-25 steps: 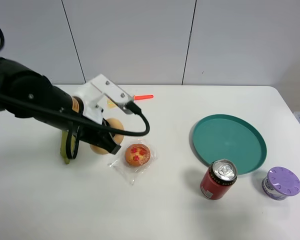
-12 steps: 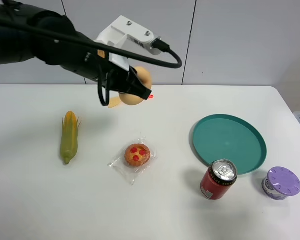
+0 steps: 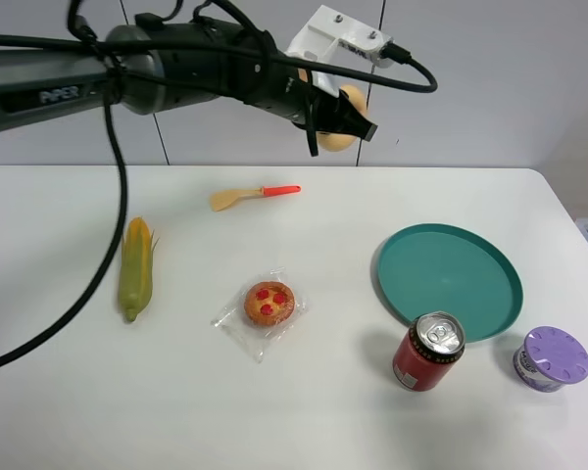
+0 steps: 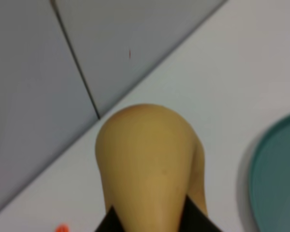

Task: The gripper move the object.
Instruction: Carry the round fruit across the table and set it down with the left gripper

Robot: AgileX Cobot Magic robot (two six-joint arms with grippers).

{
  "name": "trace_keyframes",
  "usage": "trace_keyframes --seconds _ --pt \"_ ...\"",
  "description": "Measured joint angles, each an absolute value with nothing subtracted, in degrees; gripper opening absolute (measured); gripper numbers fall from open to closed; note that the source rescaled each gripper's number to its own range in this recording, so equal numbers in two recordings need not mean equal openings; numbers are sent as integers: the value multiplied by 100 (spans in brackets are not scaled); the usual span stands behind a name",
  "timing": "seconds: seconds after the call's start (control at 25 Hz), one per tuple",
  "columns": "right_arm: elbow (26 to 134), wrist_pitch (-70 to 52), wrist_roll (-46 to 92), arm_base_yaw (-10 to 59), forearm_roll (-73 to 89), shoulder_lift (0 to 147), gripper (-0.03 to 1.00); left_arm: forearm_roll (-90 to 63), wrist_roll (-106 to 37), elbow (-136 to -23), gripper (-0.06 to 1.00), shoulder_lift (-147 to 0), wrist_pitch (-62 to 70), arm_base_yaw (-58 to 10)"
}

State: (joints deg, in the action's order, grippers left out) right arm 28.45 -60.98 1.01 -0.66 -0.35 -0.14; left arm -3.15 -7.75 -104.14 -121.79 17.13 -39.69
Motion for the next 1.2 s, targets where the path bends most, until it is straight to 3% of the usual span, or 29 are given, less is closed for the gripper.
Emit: trace_keyframes --seconds 0.48,0.88,1.2 --pt "2845 -6098 101 -66 -35 -14 100 -315 -773 -12194 1 -13888 355 -4275" --pt "2845 -6098 101 -66 -35 -14 100 -315 -697 -12263 0 -14662 -1308 -4303" --pt "2845 -6098 101 -66 -35 -14 100 -315 138 -12263 0 -15164 -1704 -4303"
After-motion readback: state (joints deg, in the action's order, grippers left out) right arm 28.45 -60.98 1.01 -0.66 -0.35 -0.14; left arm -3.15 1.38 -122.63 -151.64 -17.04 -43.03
